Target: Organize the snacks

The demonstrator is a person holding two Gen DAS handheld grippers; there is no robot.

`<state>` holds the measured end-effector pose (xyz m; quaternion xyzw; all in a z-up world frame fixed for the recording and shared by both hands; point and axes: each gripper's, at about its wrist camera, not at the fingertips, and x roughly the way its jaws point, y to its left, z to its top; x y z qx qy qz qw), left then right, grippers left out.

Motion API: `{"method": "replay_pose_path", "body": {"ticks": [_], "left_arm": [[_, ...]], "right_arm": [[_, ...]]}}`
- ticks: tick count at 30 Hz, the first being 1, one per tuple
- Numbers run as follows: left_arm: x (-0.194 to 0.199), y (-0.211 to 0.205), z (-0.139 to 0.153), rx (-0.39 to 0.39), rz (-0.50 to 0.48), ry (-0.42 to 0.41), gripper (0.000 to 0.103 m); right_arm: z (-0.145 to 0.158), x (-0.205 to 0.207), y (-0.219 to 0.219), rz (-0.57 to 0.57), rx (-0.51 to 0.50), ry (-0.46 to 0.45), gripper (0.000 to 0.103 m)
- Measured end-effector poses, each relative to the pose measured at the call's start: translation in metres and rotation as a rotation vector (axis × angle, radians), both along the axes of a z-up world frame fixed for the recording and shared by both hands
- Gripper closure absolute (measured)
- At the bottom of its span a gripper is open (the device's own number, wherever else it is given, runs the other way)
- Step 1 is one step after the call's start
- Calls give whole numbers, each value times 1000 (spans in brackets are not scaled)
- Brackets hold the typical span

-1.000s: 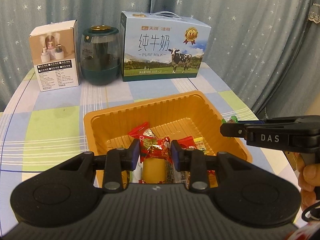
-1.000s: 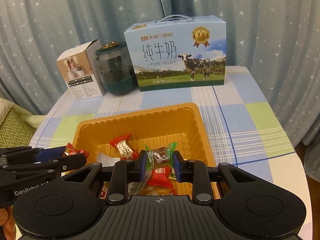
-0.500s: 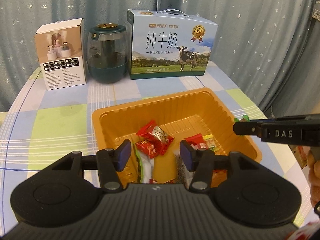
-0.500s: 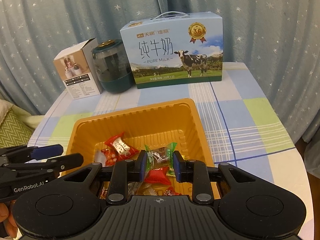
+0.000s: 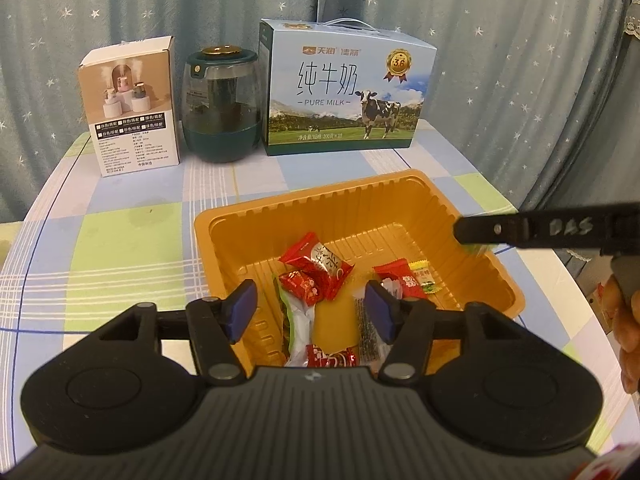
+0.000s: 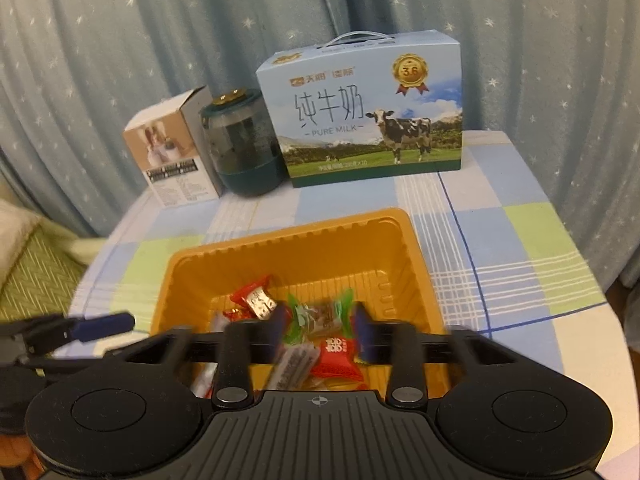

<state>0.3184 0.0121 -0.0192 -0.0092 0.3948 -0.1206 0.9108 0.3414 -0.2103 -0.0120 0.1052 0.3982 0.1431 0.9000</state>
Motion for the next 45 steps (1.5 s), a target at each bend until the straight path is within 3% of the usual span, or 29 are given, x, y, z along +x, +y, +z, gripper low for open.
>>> {"method": "replay_pose_path", "body": {"ticks": [2,8,23,40,45], "left_arm": [[-3,2,-1,-8,3,-2,34],[-12,4,-2,1,16,-10,20],[-57,8,11,41,71,-18,0],[-153,12,38,38,136,-7,0],[-186,17,49,27,178,-16,0]], "right_arm": [[4,-2,-4,-16,21,-17,30],[10,-8,-12,-40,12,-23,30],[10,-59,-22,-40,-27,28,30],[35,-149,-16,-15,-31,36,30],[39,-183,-19,-36,31,53,30]]}}
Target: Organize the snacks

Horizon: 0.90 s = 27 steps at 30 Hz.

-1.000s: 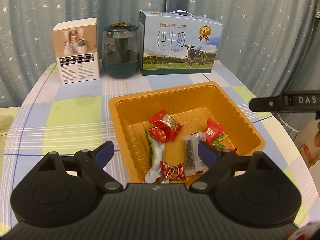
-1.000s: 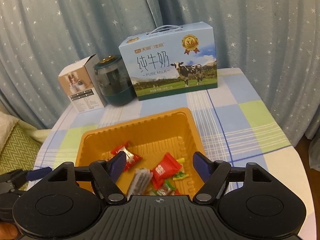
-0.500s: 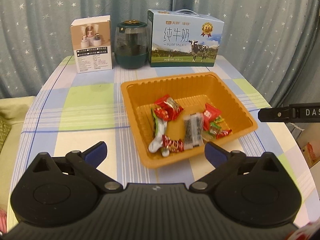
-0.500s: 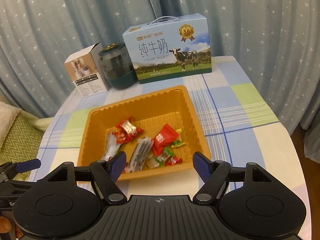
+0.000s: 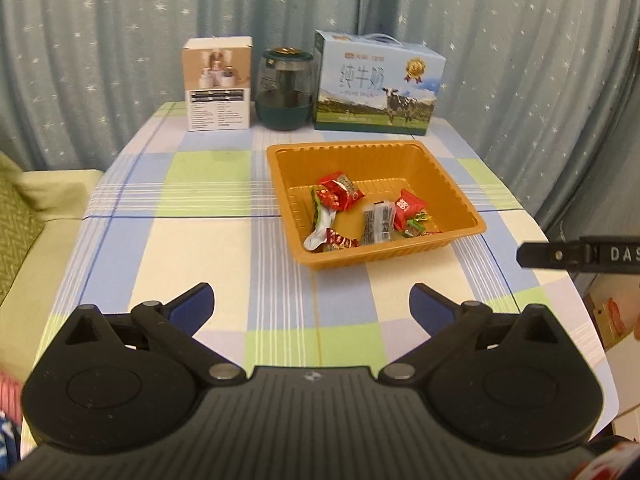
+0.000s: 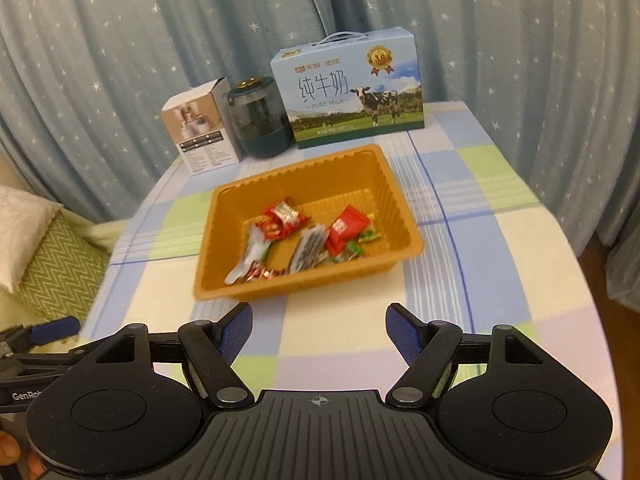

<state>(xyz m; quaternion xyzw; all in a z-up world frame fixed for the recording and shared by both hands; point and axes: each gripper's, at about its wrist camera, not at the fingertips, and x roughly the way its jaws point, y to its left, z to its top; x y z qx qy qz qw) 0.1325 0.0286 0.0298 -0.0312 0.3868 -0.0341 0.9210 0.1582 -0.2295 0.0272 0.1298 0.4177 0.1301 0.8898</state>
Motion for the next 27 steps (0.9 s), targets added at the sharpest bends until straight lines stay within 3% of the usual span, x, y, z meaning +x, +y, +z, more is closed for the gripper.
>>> {"method": "replay_pose_path", "body": {"ticks": [7,15,27], "left_arm": [[-46,1,12,-8,15,-14,0],[-89,0,20,-23,25,-11,0],[-146,-6,37,-10,40,-15,0]], "right_arm": [[2,-49,-7,-58,65,26,30],[12,-99,-7,-65,14,-4,29],[20,-163,4,-28,16,-8,29]]}}
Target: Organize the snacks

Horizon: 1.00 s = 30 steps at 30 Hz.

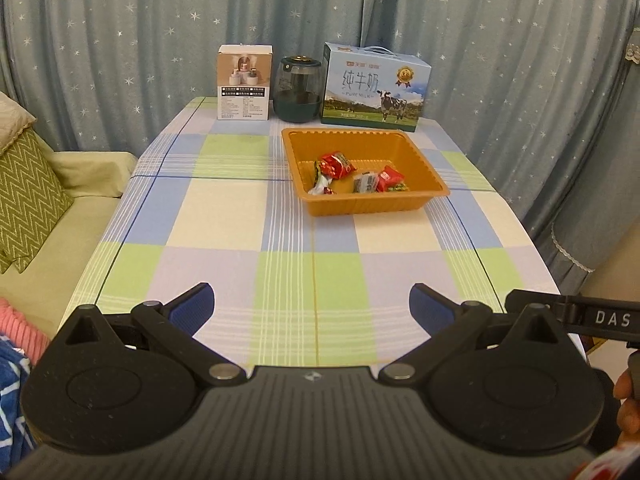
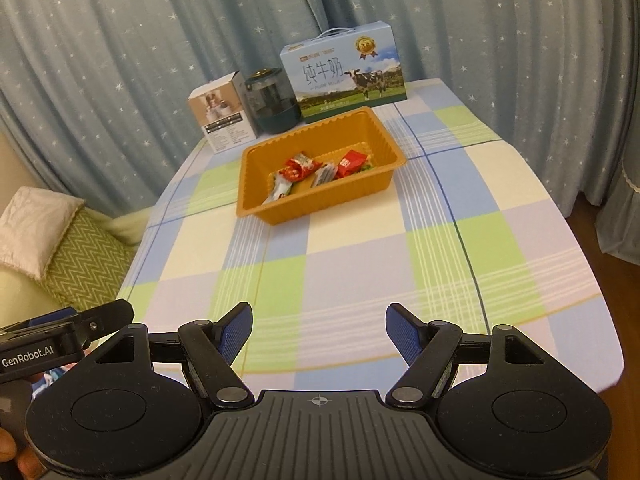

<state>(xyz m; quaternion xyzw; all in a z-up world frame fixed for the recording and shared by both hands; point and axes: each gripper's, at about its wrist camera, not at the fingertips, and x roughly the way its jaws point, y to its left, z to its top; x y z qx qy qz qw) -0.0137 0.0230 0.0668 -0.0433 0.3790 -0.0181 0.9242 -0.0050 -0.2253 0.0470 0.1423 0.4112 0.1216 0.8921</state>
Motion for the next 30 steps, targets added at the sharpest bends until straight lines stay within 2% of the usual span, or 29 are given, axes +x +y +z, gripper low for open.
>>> {"method": "replay_pose_path", "body": {"ticks": [5,16,30], "left_arm": [[-21,-3,1,13,-6,7,0],[-54,-4,-1,38,-3,2,0],[-81,-3,1,44,-9,-22,0]], "right_arm": [[4,-21,5,3,5,-3,29],[7,-60,12,15,-64,-40,29],[17,-92,19,30,-102,-86,29]]}}
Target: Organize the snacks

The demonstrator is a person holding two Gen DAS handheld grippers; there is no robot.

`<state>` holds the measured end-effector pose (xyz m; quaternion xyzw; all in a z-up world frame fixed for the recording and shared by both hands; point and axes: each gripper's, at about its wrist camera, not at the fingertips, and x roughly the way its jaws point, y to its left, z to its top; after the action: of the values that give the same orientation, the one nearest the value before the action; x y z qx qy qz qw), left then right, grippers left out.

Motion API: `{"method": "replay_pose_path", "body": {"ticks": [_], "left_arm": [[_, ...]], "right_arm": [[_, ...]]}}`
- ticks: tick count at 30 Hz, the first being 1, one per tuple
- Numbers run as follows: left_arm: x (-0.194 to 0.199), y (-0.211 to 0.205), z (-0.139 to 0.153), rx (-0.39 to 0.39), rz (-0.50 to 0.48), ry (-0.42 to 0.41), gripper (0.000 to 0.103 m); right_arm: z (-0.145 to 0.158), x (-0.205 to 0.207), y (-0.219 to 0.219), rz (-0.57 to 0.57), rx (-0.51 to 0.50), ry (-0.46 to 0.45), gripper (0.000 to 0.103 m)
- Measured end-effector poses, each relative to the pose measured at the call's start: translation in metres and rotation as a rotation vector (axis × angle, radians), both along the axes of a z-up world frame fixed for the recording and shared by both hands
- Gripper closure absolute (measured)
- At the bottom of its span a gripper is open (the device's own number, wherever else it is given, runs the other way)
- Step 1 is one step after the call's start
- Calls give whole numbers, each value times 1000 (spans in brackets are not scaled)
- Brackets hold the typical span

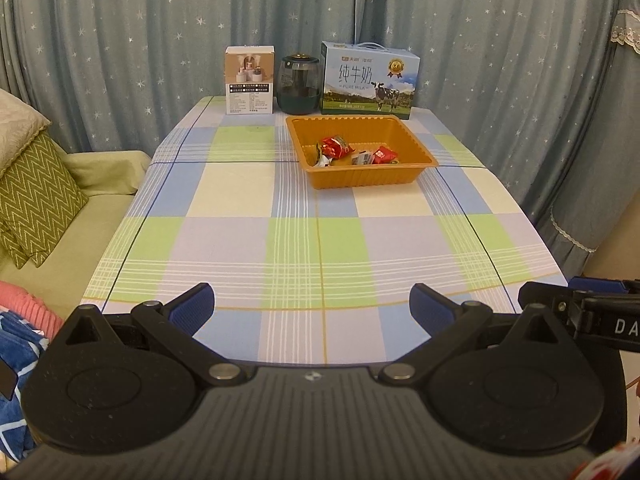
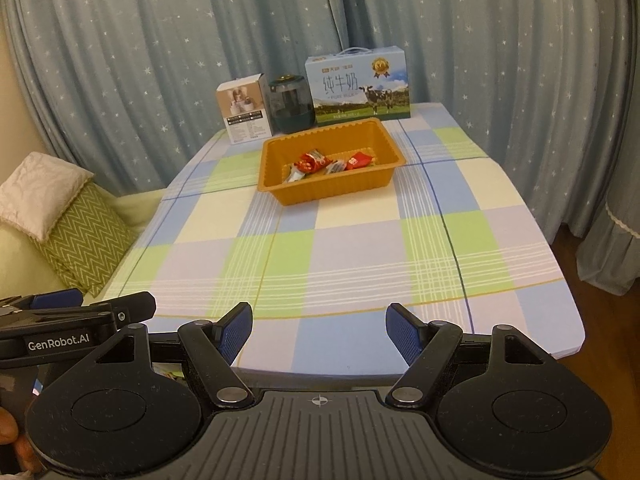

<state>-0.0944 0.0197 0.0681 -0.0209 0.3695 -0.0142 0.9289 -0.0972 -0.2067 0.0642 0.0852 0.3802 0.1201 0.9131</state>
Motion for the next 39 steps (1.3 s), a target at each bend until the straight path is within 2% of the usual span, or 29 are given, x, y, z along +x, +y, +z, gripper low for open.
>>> {"method": "replay_pose_path", "body": {"ticks": [39], "left_arm": [[-5,-1,-1,-9,-15,-4,0]], "right_arm": [[3,-5,0,1,-1,-8,29]]}}
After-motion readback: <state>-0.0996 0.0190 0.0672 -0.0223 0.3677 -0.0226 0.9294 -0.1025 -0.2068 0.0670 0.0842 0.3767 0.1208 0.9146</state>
